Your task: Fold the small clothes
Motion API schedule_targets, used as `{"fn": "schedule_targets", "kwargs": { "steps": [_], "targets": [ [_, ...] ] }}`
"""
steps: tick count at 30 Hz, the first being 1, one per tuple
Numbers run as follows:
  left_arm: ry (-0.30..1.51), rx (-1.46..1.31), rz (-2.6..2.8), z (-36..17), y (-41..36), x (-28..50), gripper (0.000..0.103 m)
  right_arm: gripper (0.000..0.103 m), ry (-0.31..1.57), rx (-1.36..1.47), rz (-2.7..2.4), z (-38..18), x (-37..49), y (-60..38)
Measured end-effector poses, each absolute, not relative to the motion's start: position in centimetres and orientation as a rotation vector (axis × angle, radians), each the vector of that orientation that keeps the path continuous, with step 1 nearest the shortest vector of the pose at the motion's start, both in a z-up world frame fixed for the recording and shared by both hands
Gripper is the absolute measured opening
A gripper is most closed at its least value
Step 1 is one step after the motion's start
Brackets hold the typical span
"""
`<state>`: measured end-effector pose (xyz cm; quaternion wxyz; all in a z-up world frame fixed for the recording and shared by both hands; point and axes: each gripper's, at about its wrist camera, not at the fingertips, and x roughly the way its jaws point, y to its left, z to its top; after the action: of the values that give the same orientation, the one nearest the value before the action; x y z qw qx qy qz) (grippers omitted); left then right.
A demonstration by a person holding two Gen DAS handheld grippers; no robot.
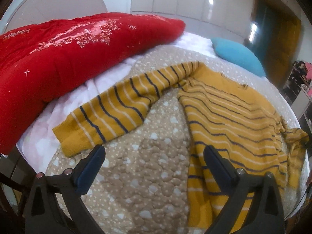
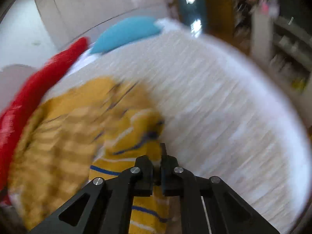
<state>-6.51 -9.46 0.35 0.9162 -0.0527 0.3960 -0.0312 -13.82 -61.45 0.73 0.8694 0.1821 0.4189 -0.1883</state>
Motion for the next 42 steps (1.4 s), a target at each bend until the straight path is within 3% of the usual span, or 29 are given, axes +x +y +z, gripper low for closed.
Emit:
{"fn": "schedule_targets", "kwargs": {
  "steps": [3, 7, 9, 11, 12, 19, 23, 25, 26, 27, 33, 42],
  "targets": [
    [0.825, -0.126, -0.068, 0.5, -8.6, -6.1, 0.100, 0.006, 0.858, 0.359, -0.587, 2.4, -12.6, -67.1],
    [0.843, -0.132, -0.074, 0.1, -8.3, -5.8, 0.100, 0.013, 0.933, 0.391, -0.694, 1.8, -11.9, -70.1],
    [0.853, -0.129, -0.078, -0.4, -8.4, -5.6, 0.100, 0.021, 0.907, 0.352, -0.675, 2.6, -13.1, -67.7],
    [0.871, -0.144, -0.098, -0.9, -8.3, -5.3, 0.100, 0.037, 0.892, 0.378, -0.558, 3.4, -14.5, -64.2],
    [0.880, -0.160, -0.114, -1.2, -8.3, -5.2, 0.100, 0.038, 0.890, 0.420, -0.434, 3.2, -15.7, -61.6],
    [0.960, -0.298, -0.256, -3.4, -8.8, -5.5, 0.100, 0.039, 0.982, 0.671, 0.156, -2.0, -21.5, -49.6],
    [0.987, -0.341, -0.274, -3.9, -8.9, -6.2, 0.100, 0.039, 0.998, 0.626, 0.217, -3.3, -22.0, -44.5],
    [0.988, -0.357, -0.275, -3.7, -8.8, -6.5, 0.100, 0.036, 0.997, 0.574, 0.207, -3.8, -21.6, -42.1],
    [0.986, -0.364, -0.273, -3.5, -8.6, -6.8, 0.100, 0.013, 0.997, 0.539, 0.194, -3.6, -21.3, -41.6],
    [0.980, -0.368, -0.272, -3.3, -8.3, -7.2, 0.100, 0.010, 0.999, 0.515, 0.193, -3.2, -21.3, -41.2],
    [0.958, -0.363, -0.274, -2.0, -7.1, -7.7, 0.100, 0.008, 0.927, 0.527, 0.115, 0.3, -25.9, -46.9],
    [1.053, -0.294, -0.406, -4.7, -11.9, -8.0, 0.100, 0.003, 0.965, 0.558, 0.009, -1.7, -28.2, -50.2]
  ]
}}
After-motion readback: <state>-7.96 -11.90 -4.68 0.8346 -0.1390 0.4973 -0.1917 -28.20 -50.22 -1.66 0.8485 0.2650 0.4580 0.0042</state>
